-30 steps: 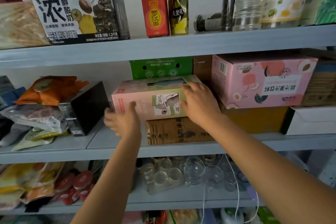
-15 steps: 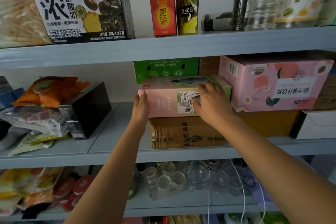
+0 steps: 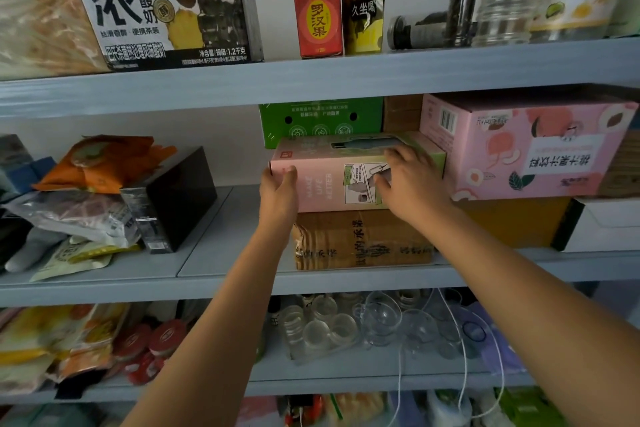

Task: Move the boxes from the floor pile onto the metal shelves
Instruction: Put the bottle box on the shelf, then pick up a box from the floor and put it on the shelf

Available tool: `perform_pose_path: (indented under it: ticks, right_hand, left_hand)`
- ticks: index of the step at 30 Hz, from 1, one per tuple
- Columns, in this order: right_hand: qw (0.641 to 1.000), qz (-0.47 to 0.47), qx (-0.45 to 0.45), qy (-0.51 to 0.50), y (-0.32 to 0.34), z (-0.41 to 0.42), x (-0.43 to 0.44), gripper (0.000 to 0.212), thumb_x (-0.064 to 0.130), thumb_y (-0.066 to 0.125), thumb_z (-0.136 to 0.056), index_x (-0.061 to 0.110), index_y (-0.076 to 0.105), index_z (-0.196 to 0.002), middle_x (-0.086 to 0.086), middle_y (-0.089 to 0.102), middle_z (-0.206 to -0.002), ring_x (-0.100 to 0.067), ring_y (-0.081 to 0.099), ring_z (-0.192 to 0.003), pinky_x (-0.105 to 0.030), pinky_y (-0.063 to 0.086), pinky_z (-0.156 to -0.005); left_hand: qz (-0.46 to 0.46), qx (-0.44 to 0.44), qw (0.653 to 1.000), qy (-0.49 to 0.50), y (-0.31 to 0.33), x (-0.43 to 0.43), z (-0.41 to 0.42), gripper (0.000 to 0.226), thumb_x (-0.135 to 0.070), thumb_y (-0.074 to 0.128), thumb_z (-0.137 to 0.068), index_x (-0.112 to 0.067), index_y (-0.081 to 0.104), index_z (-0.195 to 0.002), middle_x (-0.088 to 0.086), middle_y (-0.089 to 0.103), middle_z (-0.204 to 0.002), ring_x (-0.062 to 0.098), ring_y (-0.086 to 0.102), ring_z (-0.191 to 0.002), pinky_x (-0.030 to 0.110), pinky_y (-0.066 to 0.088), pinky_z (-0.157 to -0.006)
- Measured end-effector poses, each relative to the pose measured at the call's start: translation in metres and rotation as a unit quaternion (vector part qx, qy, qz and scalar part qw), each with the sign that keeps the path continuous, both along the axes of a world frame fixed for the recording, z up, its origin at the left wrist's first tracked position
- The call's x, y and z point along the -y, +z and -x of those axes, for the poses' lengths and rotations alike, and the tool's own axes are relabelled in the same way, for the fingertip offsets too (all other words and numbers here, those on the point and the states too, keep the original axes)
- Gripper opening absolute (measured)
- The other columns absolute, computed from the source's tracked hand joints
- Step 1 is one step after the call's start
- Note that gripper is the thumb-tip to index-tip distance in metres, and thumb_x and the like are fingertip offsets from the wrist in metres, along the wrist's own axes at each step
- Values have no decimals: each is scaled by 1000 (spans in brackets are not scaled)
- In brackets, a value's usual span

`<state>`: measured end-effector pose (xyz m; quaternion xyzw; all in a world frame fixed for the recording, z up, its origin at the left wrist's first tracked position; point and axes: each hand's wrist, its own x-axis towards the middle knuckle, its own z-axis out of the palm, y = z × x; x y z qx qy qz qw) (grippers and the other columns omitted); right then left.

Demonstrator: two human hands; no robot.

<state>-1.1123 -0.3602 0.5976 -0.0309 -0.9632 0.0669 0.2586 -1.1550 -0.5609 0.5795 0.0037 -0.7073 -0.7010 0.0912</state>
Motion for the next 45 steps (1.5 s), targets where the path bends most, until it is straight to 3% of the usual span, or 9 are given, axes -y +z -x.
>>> perform_pose_path:
  ticks: [5,8,11,17,21,25,32,37,45]
  right_hand:
    - [980,170,-42,91,5,-22,12,59,40,48,-100,16,33,-151,-5,34,-157,-15,39,-136,-31,29,-113]
    - [921,347,-55,166,10,-50,22,59,46,48,-99,29,30,-152,5,30,-159,-5,36,-134,-22,29,-100]
    - [853,473,-71,208,13,-78,18,57,51,50,-97,35,34,-150,10,33,-157,-6,33,-141,-29,30,-110]
    - [844,490,-74,206,7,-156,-21,52,47,51,-97,34,39,-147,10,38,-155,-5,36,-140,-29,32,-114]
    - [829,520,-72,192,-6,-224,-60,50,41,53,-98,30,43,-145,17,44,-144,5,41,-128,-7,37,-95]
    - [833,524,-71,165,-31,-294,-104,56,51,54,-95,35,41,-147,15,41,-151,0,38,-136,-25,35,-111]
    - [817,566,-85,78,-80,-406,-174,53,41,55,-97,28,43,-147,9,44,-150,-2,41,-135,-21,36,-110]
    - [806,585,-95,-5,-121,-471,-211,52,39,56,-97,27,44,-146,7,45,-150,0,42,-134,-3,36,-94]
    - [760,620,-97,-169,-212,-560,-226,50,40,58,-96,30,48,-143,11,49,-147,0,47,-131,-36,38,-114]
  left_hand:
    - [40,-73,997,5,9,-7,-43,55,-41,47,-100,-30,30,-152,-3,36,-155,19,40,-138,44,36,-113]
    - [26,-108,992,-52,21,-18,-80,49,-35,44,-103,-26,34,-151,-6,38,-154,13,37,-140,32,33,-110]
    - [19,-104,990,-95,28,-32,-108,45,-33,42,-104,-26,39,-148,-6,40,-152,13,38,-139,31,32,-112]
    - [23,-92,984,-148,20,-78,-166,45,-47,47,-99,-37,46,-142,-11,46,-148,12,42,-137,46,33,-116]
    - [23,-83,978,-190,10,-124,-220,42,-51,47,-98,-40,49,-139,-13,47,-146,10,43,-136,42,34,-115]
    - [8,-70,968,-242,-10,-175,-286,39,-47,44,-102,-39,46,-140,-11,44,-150,11,40,-138,41,34,-115]
    - [11,-16,940,-340,-64,-253,-389,46,-48,42,-102,-38,40,-147,-11,41,-152,11,41,-139,43,33,-117]
    - [-2,30,915,-402,-101,-296,-439,42,-39,40,-105,-31,39,-146,-8,46,-149,10,45,-135,43,34,-116]
    - [18,119,858,-499,-206,-328,-500,39,-42,37,-104,-36,42,-143,-10,45,-150,7,46,-134,37,37,-114]
